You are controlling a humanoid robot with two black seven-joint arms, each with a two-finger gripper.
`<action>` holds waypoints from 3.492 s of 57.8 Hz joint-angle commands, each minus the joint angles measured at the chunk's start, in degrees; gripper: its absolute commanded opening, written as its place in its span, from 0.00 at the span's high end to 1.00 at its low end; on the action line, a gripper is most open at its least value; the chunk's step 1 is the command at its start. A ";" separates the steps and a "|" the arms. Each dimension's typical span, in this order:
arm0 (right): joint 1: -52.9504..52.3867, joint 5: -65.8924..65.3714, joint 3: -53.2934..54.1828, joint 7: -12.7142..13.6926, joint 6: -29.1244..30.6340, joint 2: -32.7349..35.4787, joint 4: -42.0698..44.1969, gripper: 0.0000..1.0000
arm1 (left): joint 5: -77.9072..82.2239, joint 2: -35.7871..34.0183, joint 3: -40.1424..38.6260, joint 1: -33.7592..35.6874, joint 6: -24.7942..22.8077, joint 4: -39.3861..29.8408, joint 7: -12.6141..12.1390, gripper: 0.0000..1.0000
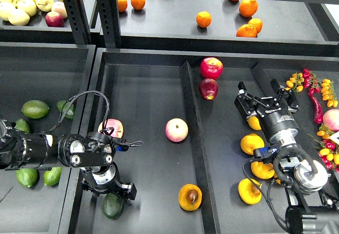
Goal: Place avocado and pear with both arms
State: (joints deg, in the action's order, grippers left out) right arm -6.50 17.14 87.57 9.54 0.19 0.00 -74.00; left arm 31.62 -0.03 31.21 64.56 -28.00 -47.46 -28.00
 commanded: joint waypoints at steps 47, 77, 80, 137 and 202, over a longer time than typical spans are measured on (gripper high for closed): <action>0.17 0.00 0.24 -0.05 0.17 0.00 0.00 0.01 | -7.01 0.03 -0.45 0.30 0.00 4.22 0.00 0.88; 0.53 0.09 0.06 -0.05 0.52 0.00 0.00 0.01 | -9.03 -0.93 -3.96 9.09 0.00 3.78 0.00 0.88; 0.53 0.09 -0.03 -0.05 0.52 0.00 0.00 0.01 | -9.21 -2.07 -4.40 10.32 0.00 3.78 0.00 0.87; 0.88 0.09 -0.99 0.04 1.66 0.00 -0.18 0.01 | -9.91 -33.45 -17.14 3.82 0.00 6.24 0.00 0.84; 2.55 0.09 -1.00 0.04 2.28 0.00 -0.27 0.01 | -9.29 -22.64 -24.79 -4.35 0.00 23.99 0.00 0.50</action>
State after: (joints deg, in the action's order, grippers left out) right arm -4.24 17.23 86.57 9.58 2.04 0.00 -74.27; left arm 22.32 -24.03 6.40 60.73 -27.99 -24.98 -28.00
